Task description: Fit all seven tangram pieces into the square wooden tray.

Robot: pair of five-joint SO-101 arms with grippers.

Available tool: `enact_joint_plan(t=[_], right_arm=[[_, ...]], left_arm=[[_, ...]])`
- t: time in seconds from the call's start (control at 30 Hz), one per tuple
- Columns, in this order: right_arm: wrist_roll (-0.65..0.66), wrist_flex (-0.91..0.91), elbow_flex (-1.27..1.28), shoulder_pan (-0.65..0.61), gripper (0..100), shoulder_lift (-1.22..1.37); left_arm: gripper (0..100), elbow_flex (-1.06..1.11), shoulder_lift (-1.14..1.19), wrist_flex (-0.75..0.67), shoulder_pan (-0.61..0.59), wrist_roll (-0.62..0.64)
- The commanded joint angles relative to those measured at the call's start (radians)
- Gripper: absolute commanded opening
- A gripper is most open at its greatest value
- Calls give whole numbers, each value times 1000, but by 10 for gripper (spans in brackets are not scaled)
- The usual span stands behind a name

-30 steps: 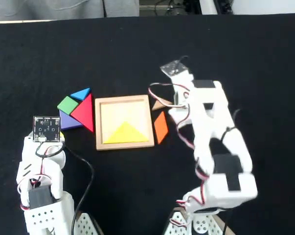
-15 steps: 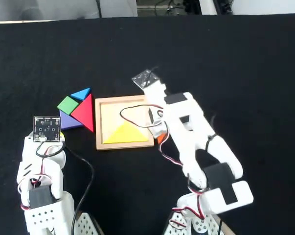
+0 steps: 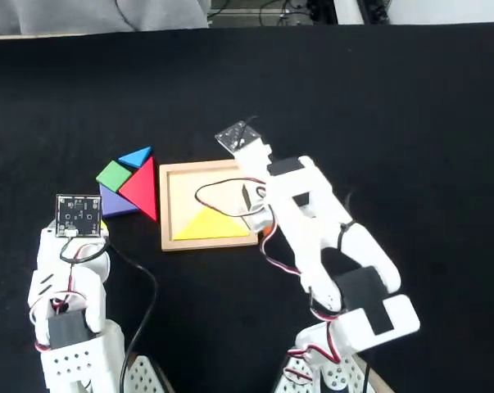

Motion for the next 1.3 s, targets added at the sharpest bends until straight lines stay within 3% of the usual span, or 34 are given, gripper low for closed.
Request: enact_joint_plan(t=[0.0,0.3,0.57,0.7,0.97,1.07,1.27], right_arm=[[-8,-11,-58,3,168,48],[-8,-11,-71,84,205,35],[6,-20,-73,81,222,74],[40,-11,-84,95,167,73],[57,-18,-67,101,158,68],[71,-18,-74,101,96,88],[31,103,-137,55,53,-51]], left_arm=[[80,19,-9,-9,1,2],[80,19,-9,-9,1,2],[80,19,-9,-9,1,2],[80,19,-9,-9,1,2],[80,19,-9,-9,1,2],[80,19,-9,-9,1,2],[80,19,-9,-9,1,2]])
